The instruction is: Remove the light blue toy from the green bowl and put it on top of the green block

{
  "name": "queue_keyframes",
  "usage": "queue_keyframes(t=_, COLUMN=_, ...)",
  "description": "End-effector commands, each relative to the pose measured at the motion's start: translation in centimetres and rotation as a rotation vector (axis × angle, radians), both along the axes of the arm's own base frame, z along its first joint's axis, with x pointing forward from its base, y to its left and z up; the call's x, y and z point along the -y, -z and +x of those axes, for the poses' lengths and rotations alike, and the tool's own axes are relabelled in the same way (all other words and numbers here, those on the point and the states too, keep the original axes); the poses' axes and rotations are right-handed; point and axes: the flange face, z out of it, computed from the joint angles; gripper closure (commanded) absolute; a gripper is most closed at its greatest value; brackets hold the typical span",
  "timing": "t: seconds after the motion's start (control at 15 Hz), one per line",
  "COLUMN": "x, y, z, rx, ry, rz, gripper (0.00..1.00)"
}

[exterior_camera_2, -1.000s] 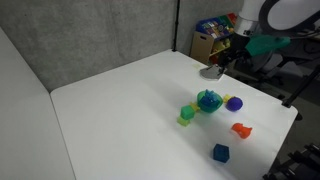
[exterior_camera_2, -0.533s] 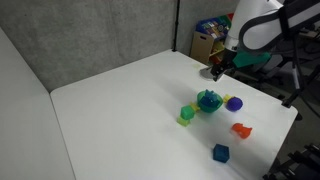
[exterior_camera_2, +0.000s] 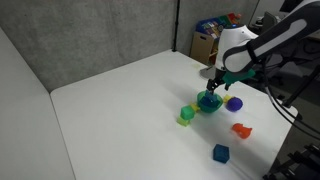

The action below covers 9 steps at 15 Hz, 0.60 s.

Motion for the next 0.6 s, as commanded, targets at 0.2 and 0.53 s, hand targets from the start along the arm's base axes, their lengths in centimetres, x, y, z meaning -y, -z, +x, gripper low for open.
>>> queue_keyframes(t=0.2, x=-0.2, y=0.1, z=0.0, rx=-0.002, ry=-0.004, rz=0.0, gripper=0.0)
queue_keyframes(t=0.53, x=1.2, y=2.5, z=0.2, rx=-0.012, ry=0.028, rz=-0.008, gripper=0.0)
